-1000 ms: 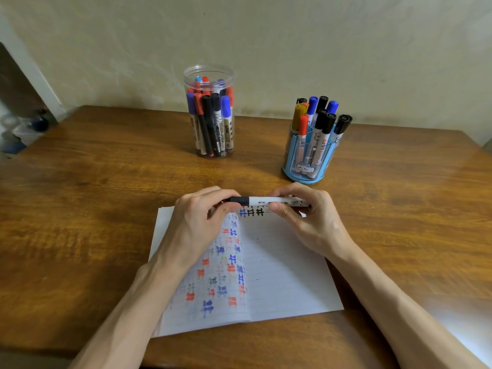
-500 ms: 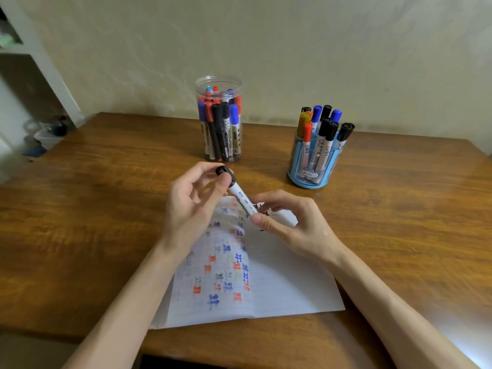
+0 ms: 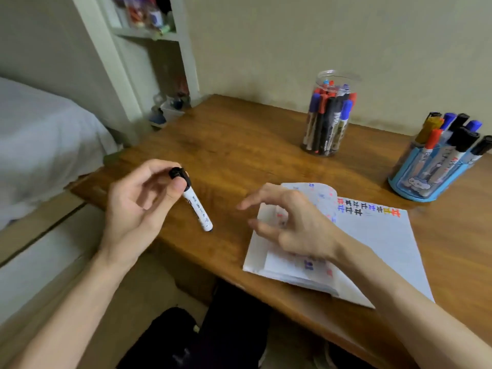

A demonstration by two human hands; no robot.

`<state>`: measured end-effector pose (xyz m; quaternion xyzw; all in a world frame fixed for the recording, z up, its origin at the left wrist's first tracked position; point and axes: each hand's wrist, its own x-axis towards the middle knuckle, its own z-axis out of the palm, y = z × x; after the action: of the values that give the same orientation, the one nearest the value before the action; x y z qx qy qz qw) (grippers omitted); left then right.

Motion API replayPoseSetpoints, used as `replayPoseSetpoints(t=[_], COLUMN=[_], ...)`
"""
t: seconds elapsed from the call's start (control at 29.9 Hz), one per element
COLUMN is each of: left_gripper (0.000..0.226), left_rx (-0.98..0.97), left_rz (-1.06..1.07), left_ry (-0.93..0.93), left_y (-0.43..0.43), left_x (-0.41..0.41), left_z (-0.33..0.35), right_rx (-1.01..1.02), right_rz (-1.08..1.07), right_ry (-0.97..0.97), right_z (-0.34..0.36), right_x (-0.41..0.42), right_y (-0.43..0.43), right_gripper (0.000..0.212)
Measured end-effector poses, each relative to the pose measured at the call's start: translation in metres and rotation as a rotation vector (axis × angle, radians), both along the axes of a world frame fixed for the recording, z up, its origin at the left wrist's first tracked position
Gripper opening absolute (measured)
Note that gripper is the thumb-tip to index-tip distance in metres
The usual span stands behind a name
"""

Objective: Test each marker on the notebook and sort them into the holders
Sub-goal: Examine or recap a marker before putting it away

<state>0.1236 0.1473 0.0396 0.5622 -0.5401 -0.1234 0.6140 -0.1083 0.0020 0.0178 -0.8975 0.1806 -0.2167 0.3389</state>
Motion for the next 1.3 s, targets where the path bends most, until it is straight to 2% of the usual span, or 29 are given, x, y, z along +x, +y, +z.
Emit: replayPoseSetpoints(t=[0.23,0.33,0.57,0.74,0.94,1.14,1.3], left_gripper=[0.026,0.019,0.013,0.013,0.018,0.018,0.019], left_rx=[0.128,0.195,0.257,0.248,0.234,0.159,0.110], left_rz=[0.190,0.235,0.256,0.215,0.079,-0.068,-0.187], left_ry=[0.022,-0.001,0.015,0.044,0.041,-0.055,-0.073], left_y=[0.100,0.131,0.150,0.124,0.064,-0.017,-0.089], left_x=[0.036,0.042,0.044,0.038,0.012,-0.044,-0.100], left_z=[-0.028,-0.042,-0.060,-0.061,-0.057,-0.035,-0.025], right_rx=[-0.126,-0.132,-0.120,-0.124,-0.060,-0.039,-0.050], right_rz=[0.260,0.318,0.319,0.174,-0.110,-0.381,-0.665], right_ry=[0.009,-0.020,-0.056,-0.080,-0.062,-0.015,-0.050], right_z=[0.011,0.012,0.006,0.001,0.001,-0.008,-0.027], right_x=[0.086,0.105,0.112,0.085,0.022,-0.049,-0.094], right_y=[0.037,0.049,0.055,0.039,0.006,-0.021,-0.036], right_gripper=[0.027,0.027,0.027,0.023,0.024,0.023,0.036])
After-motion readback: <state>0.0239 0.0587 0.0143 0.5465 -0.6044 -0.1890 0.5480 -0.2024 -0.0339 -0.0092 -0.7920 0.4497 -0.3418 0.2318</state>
